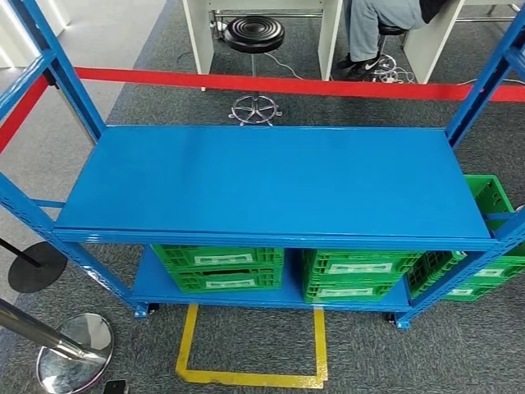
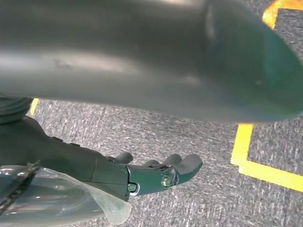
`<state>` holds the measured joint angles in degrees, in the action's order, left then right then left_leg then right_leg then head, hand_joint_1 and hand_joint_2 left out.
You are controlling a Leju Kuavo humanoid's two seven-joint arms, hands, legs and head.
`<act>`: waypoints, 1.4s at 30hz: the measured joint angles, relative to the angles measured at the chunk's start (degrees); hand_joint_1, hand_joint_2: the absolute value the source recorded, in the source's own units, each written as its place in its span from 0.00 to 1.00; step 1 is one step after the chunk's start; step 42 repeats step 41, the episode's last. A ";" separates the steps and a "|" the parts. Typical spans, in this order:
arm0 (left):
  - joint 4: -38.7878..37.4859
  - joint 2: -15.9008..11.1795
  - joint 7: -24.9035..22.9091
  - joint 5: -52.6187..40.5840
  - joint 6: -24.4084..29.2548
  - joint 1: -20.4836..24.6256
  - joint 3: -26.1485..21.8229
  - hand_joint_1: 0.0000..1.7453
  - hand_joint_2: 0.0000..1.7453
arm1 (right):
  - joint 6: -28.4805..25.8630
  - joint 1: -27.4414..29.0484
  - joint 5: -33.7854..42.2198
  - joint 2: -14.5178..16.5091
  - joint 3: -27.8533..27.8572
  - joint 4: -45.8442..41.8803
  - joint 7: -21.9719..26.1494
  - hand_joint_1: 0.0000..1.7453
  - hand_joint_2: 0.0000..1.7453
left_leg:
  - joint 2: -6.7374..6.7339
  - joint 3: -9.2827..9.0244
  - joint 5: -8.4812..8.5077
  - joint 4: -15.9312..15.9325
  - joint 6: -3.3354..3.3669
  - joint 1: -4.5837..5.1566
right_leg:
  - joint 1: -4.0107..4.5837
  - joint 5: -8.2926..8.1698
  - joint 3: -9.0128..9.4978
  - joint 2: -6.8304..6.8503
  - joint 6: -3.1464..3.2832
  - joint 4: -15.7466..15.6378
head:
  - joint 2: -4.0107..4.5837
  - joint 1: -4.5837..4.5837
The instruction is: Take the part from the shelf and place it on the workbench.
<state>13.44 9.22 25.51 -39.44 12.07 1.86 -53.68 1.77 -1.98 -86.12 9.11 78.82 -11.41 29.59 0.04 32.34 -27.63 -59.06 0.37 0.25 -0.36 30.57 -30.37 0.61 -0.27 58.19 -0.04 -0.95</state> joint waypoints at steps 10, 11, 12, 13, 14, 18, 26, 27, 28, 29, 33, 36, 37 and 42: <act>0.00 0.02 0.13 -0.08 -0.01 -0.24 -0.25 0.00 0.00 | 0.19 0.09 0.00 0.00 0.00 0.00 0.09 0.00 0.00 | 0.50 -2.72 -1.08 2.11 1.88 0.05 | -0.24 4.09 -9.66 -0.49 -1.60 15.31 | 0.00 0.61; 0.00 0.04 0.13 -0.08 -0.01 -0.26 -0.27 0.00 0.00 | 0.21 0.13 0.00 -0.01 0.00 0.00 0.09 0.00 0.00 | 0.61 -3.22 -1.44 2.11 1.77 0.05 | -0.24 1.64 -8.75 -0.50 -1.54 12.41 | 0.00 0.64; 0.00 0.06 0.13 -0.08 -0.01 -0.26 -0.28 0.00 0.00 | 0.24 0.14 0.00 -0.01 0.00 0.00 0.09 0.00 0.00 | 0.70 -3.73 -1.86 2.11 1.60 0.04 | -0.24 -0.86 -7.18 -0.52 -1.43 8.44 | 0.00 0.64; 0.00 0.06 0.13 -0.08 -0.01 -0.22 -0.31 0.00 0.00 | 0.27 0.11 0.00 -0.02 0.00 0.00 0.10 0.00 0.00 | 0.78 -4.14 -2.33 2.01 1.34 0.14 | -0.22 -2.49 -5.42 -0.56 -1.29 4.75 | 0.00 0.67; 0.00 0.05 0.13 -0.08 -0.01 -0.16 -0.33 0.00 0.00 | 0.29 0.04 0.00 -0.02 0.00 0.00 0.12 0.00 0.00 | 0.83 -4.38 -2.70 1.95 1.06 0.22 | -0.20 -3.23 -4.07 -0.62 -1.05 2.20 | -0.01 0.66; 0.00 0.04 0.13 -0.10 -0.01 -0.03 -0.42 0.00 0.00 | 0.32 0.06 0.01 -0.04 0.01 -0.01 0.21 0.00 0.00 | 0.88 -4.58 -3.59 1.74 0.00 0.22 | -0.10 -2.47 -2.72 -0.67 0.16 0.42 | -0.01 0.28; 0.00 0.09 0.12 -0.24 -0.01 -0.24 -0.75 0.00 0.00 | 0.36 0.10 0.06 -0.09 0.02 0.00 0.24 0.00 0.00 | 0.52 5.54 -5.47 -13.21 -1.26 -0.42 | -0.16 -0.28 0.49 -0.26 1.20 0.03 | 0.00 -0.05; 0.00 0.07 0.12 -0.23 0.00 -0.26 -0.82 0.00 0.00 | 0.36 0.10 0.06 -0.09 0.02 0.00 0.24 0.00 0.00 | 0.45 4.51 -2.47 -9.54 -0.98 -0.38 | -0.16 0.14 0.90 -0.28 1.09 0.00 | 0.00 -0.07; 0.00 0.05 0.12 -0.23 0.01 -0.23 -0.89 0.00 0.00 | 0.36 0.06 0.06 -0.08 0.02 0.00 0.24 0.00 0.00 | 0.30 3.37 -0.18 -6.00 -0.62 -0.23 | -0.09 0.57 1.28 -0.28 0.88 -0.01 | 0.00 -0.03; 0.00 0.05 0.11 -0.23 0.02 -0.20 -0.93 0.00 0.00 | 0.38 0.01 0.06 -0.08 0.02 0.00 0.25 0.00 0.00 | 0.17 2.31 1.21 -2.92 -0.22 -0.08 | 0.00 0.92 1.49 -0.29 0.62 0.01 | 0.00 -0.01; 0.00 0.17 -0.03 -0.25 0.14 -0.22 -1.03 0.00 0.00 | 0.43 -0.01 0.05 -0.09 0.02 0.00 0.28 0.00 0.00 | 0.17 1.56 1.32 0.02 -0.26 0.12 | 0.18 1.47 1.61 -0.08 0.38 0.15 | 0.00 0.04; 0.00 0.07 -0.07 -0.25 0.26 -0.25 -1.20 0.00 0.00 | 0.44 -0.03 0.03 -0.09 0.02 0.00 0.32 0.00 0.00 | 0.21 1.50 1.02 0.02 0.09 0.24 | 0.09 1.48 1.89 -0.03 0.19 -0.37 | 0.00 0.00; 0.00 0.05 -0.08 -0.26 0.28 -0.21 -1.23 0.00 0.00 | 0.44 -0.03 0.03 -0.09 0.02 0.00 0.33 0.00 0.00 | 0.21 1.45 0.94 0.02 0.21 0.24 | 0.09 1.50 1.95 -0.03 0.09 -0.51 | 0.00 0.02; 0.00 0.16 -0.14 -0.34 0.30 -0.16 -1.25 0.00 0.00 | 0.44 -0.03 0.02 -0.09 0.02 0.00 0.33 0.00 0.00 | 0.20 1.11 0.65 0.02 0.54 0.24 | 0.09 1.63 1.92 -0.04 -0.25 -0.86 | 0.00 0.03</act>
